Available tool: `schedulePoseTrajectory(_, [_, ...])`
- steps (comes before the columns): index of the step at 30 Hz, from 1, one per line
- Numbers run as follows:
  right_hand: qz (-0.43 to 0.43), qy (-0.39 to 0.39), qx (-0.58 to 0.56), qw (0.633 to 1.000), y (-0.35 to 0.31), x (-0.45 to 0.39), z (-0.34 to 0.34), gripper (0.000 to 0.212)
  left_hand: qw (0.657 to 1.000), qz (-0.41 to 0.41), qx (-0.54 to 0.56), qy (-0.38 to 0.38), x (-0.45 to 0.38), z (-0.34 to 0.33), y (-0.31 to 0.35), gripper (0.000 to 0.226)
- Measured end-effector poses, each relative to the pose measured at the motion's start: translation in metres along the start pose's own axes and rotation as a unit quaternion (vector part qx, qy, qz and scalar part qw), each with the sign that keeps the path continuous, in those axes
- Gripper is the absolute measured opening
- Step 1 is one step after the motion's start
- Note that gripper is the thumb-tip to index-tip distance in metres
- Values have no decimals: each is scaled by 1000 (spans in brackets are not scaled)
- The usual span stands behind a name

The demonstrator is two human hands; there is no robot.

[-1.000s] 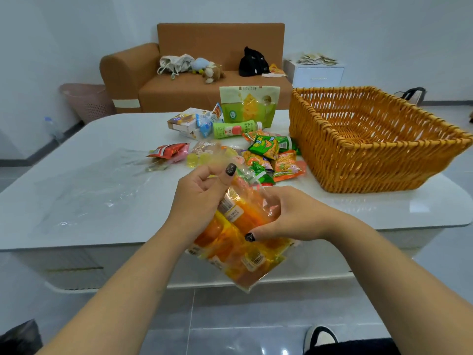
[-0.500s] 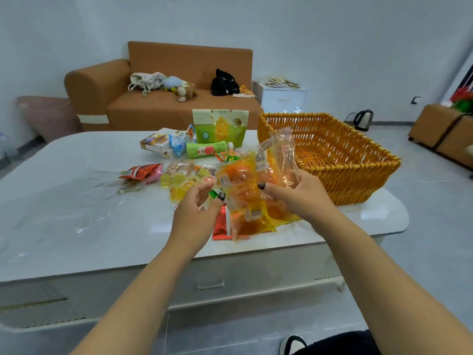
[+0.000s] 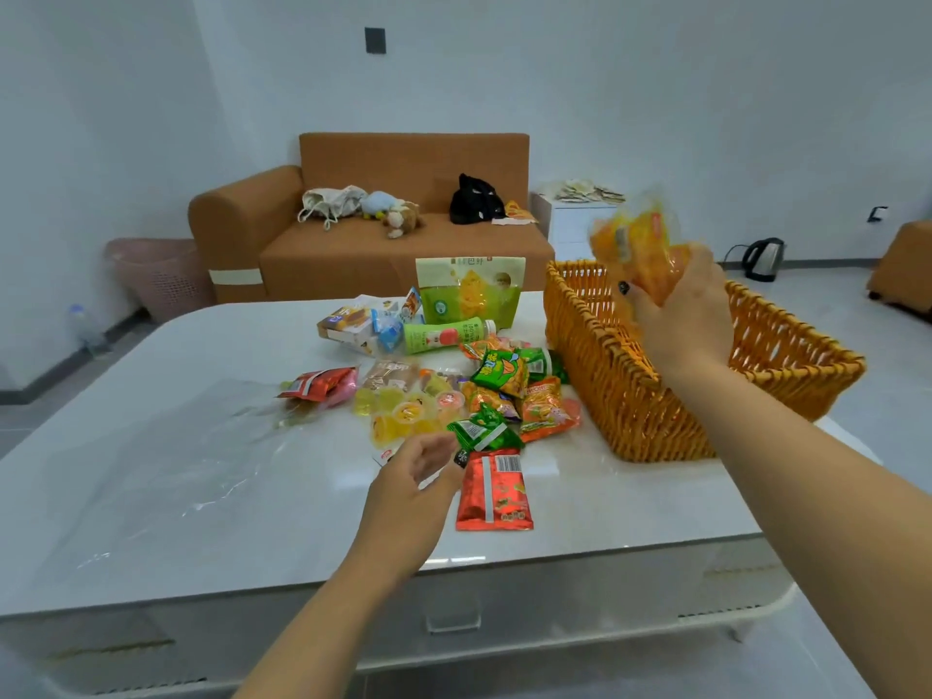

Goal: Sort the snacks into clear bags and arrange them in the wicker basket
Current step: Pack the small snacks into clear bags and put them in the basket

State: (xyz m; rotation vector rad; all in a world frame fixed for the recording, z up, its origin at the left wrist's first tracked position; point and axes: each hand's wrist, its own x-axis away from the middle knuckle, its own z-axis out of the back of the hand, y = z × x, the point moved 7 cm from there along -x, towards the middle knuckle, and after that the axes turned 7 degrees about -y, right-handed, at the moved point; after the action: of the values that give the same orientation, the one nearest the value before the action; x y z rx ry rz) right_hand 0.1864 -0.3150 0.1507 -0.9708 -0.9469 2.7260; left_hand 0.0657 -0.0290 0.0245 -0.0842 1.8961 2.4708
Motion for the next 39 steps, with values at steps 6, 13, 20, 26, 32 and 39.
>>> schedulePoseTrajectory(6, [-111, -183, 170, 962, 33, -8, -35, 61, 999, 10, -33, -31, -9, -13, -7, 23])
schedulePoseTrajectory(13, [-164, -287, 154, 931, 37, -26, -44, 58, 998, 8, -33, -47, -12, -13, -13, 24])
schedulePoseTrajectory(20, [-134, -273, 234, 923, 41, -41, -44, 52, 998, 16, -42, -40, -16, -4, -15, 22])
schedulePoseTrajectory(26, [-74, -295, 341, 890, 6, -54, -54, 61, 998, 20, -38, -46, -15, -5, -16, 23])
schedulePoseTrajectory(32, [-64, -308, 391, 865, -5, -60, -58, 63, 998, 19, -31, -52, -17, -5, -16, 24])
schedulePoseTrajectory(39, [-139, -421, 223, 868, 20, -37, -88, 55, 998, 32, -21, -55, -17, -7, -17, 23])
